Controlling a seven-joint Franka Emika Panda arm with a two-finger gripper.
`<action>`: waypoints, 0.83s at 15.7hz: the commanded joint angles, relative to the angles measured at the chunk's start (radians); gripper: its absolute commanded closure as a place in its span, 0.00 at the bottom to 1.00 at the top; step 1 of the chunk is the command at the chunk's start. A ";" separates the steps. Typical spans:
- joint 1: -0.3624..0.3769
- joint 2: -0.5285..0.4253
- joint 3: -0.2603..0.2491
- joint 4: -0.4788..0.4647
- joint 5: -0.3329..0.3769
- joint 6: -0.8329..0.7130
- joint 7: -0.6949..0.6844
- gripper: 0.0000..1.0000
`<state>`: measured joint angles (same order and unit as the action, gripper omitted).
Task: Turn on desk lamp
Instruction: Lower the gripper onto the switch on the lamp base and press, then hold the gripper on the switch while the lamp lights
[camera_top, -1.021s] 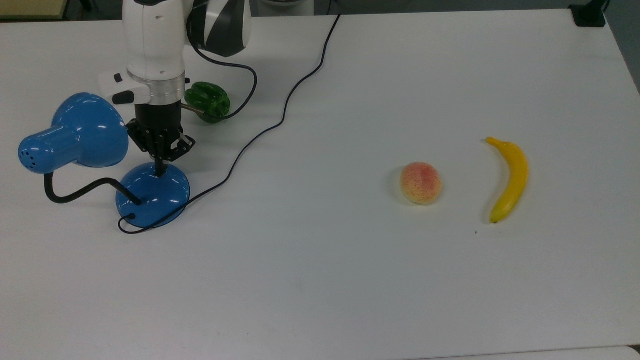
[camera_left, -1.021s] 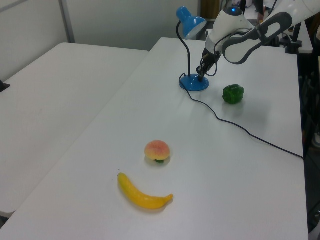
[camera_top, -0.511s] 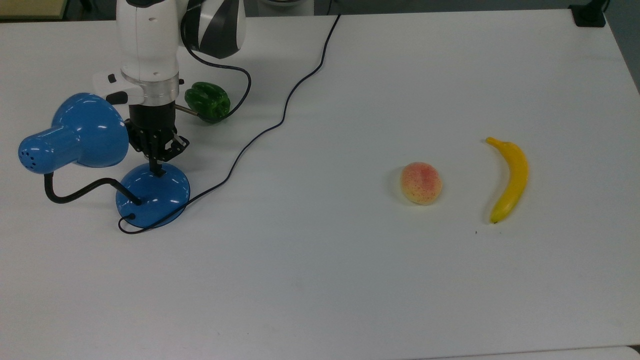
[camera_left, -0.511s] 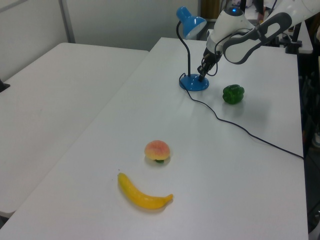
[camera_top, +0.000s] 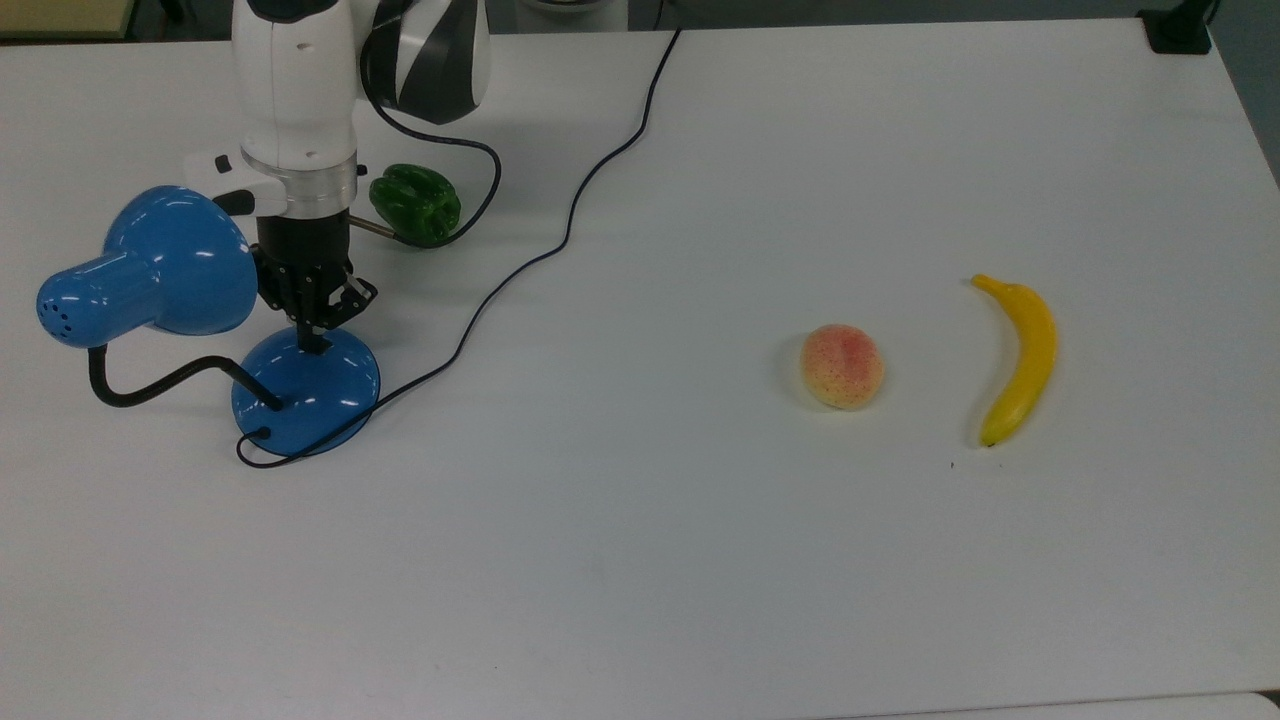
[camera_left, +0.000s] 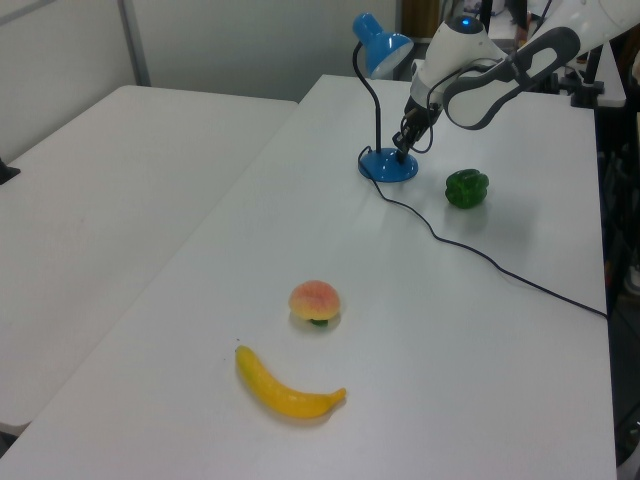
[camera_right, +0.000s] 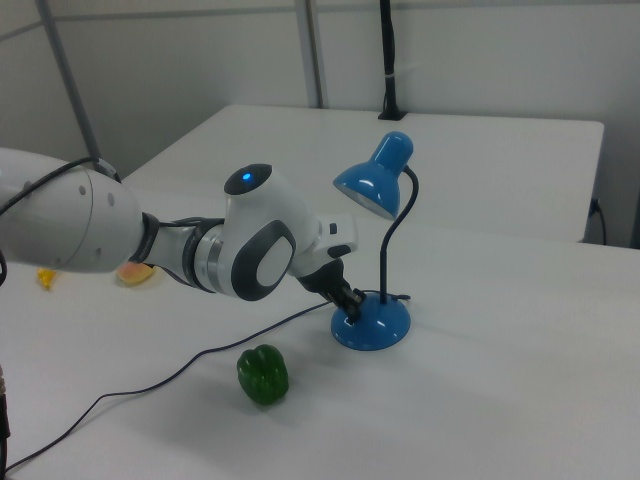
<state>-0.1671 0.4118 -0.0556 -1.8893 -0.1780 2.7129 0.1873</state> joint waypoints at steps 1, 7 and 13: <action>0.001 0.027 -0.004 0.015 -0.032 0.034 0.029 1.00; 0.000 0.045 -0.004 0.041 -0.037 0.042 0.029 1.00; -0.002 0.044 -0.004 0.041 -0.041 0.041 0.027 1.00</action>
<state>-0.1672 0.4337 -0.0556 -1.8619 -0.1872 2.7203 0.1873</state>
